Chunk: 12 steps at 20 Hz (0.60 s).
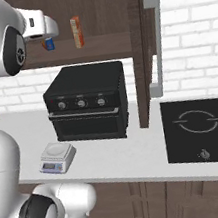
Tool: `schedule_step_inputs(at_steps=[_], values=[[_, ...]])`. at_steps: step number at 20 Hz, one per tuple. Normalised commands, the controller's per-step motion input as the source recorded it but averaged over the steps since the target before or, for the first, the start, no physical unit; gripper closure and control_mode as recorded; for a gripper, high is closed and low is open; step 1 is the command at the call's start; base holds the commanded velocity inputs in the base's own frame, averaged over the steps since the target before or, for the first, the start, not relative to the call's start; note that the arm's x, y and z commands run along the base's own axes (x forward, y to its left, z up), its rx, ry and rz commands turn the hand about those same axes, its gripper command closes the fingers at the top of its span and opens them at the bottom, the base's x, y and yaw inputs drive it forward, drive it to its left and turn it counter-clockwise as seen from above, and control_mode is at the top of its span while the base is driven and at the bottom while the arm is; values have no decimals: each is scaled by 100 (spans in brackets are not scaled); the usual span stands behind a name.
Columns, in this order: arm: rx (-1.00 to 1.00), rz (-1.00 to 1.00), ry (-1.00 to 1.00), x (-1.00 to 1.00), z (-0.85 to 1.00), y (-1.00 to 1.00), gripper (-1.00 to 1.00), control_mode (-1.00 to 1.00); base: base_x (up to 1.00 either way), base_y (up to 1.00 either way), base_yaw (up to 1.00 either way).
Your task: Pick the boxed food and place it on the digital scale for weighing, and close the cabinet.
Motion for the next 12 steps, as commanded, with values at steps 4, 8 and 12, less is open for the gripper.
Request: schedule_step_inputs(at_steps=[4,8,12], values=[[0,0,0,72,0,0,-100,-100,0,0,0],[0,0,-2,61,0,0,-100,-100,0,0,0],[0,0,-1,57,0,-4,-100,-100,0,0,0]])
